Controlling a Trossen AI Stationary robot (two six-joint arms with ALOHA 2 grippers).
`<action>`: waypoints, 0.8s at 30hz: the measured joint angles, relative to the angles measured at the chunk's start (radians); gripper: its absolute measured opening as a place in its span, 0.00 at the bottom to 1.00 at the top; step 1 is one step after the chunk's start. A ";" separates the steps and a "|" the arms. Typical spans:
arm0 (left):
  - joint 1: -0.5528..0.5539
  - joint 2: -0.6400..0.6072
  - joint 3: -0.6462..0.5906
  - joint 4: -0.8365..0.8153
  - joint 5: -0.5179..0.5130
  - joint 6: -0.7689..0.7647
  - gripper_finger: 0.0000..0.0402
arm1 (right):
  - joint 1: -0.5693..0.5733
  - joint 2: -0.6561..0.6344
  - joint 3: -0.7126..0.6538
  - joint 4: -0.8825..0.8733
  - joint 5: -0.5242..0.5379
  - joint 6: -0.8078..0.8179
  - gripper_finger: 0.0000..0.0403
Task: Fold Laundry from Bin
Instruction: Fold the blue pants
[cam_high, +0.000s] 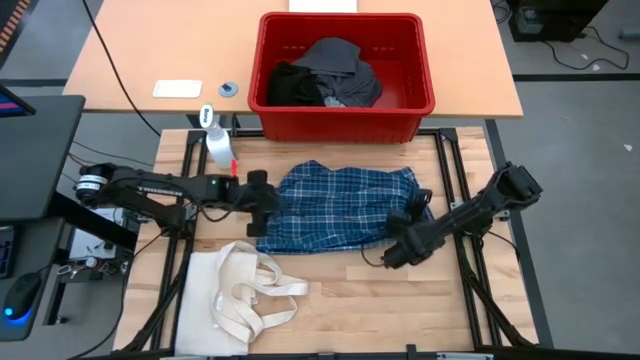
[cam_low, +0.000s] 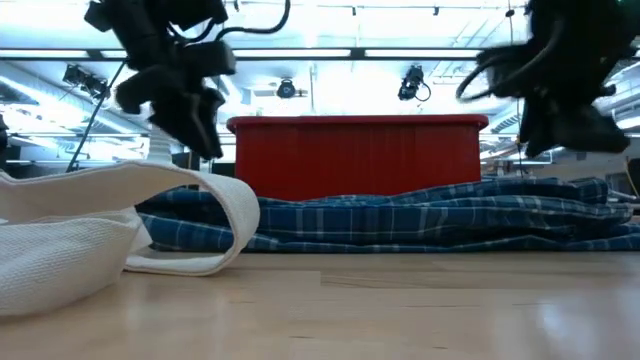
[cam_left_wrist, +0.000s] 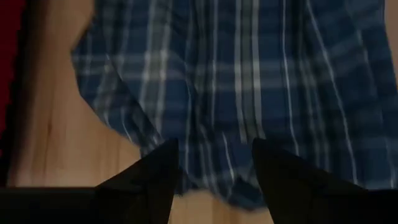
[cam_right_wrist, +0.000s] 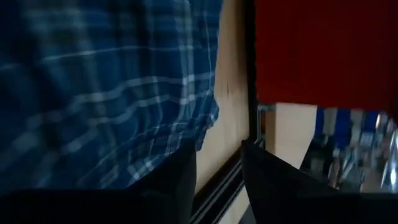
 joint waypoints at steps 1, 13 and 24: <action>0.000 0.001 0.000 0.025 0.000 -0.001 0.52 | -0.023 0.000 -0.017 0.019 0.003 0.010 0.32; 0.000 0.189 0.002 0.192 0.135 -0.010 0.52 | -0.271 -0.106 -0.208 0.447 -0.078 -0.271 0.26; 0.000 0.396 0.003 0.190 0.136 -0.009 0.52 | -0.382 -0.307 -0.327 0.617 -0.334 -0.429 0.21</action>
